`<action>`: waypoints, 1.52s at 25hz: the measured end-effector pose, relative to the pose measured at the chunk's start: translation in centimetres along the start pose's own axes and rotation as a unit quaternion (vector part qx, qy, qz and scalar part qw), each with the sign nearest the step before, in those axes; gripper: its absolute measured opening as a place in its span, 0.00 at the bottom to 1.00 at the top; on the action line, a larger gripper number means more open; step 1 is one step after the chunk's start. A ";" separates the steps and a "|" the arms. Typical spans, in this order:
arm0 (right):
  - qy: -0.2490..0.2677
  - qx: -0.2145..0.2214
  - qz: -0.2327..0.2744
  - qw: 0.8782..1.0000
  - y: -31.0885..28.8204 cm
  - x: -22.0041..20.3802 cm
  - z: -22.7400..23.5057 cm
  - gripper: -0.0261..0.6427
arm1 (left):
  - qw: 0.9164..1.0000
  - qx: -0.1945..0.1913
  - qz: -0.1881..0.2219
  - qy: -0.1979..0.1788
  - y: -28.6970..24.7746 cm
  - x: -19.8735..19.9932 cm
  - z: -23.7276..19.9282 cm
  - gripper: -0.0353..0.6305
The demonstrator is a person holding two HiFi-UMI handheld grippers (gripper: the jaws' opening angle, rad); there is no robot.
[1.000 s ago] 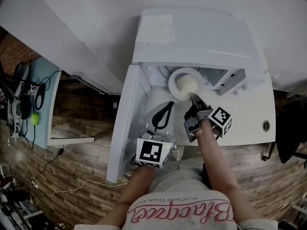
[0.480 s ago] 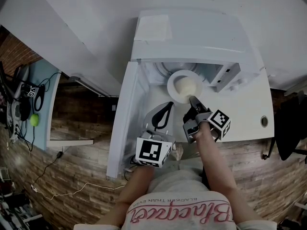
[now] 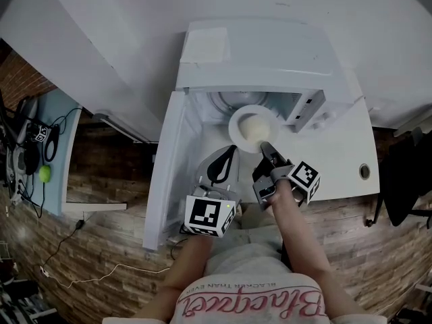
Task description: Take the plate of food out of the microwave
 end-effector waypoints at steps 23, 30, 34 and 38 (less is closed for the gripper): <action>0.011 0.007 -0.018 1.000 4.3 0.4 -4.2 0.07 | 1.000 0.016 0.006 0.001 1.5 3.0 3.6 0.06; 0.013 0.008 -0.022 1.000 5.1 0.1 -5.5 0.07 | 1.000 0.011 0.012 -0.004 1.5 4.3 4.0 0.06; 0.014 0.015 -0.022 1.000 5.6 -0.1 -6.4 0.07 | 1.000 0.011 0.021 -0.007 1.4 5.1 3.9 0.06; 0.010 0.024 -0.024 0.999 6.3 -0.3 -6.9 0.07 | 1.000 0.013 0.023 -0.008 1.7 5.4 3.9 0.06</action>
Point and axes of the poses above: the fingertips, and each gripper's own axes: y backward along the fingers, z to its right, x out of its top, the point moved 10 cm from there along y, backward along the fingers
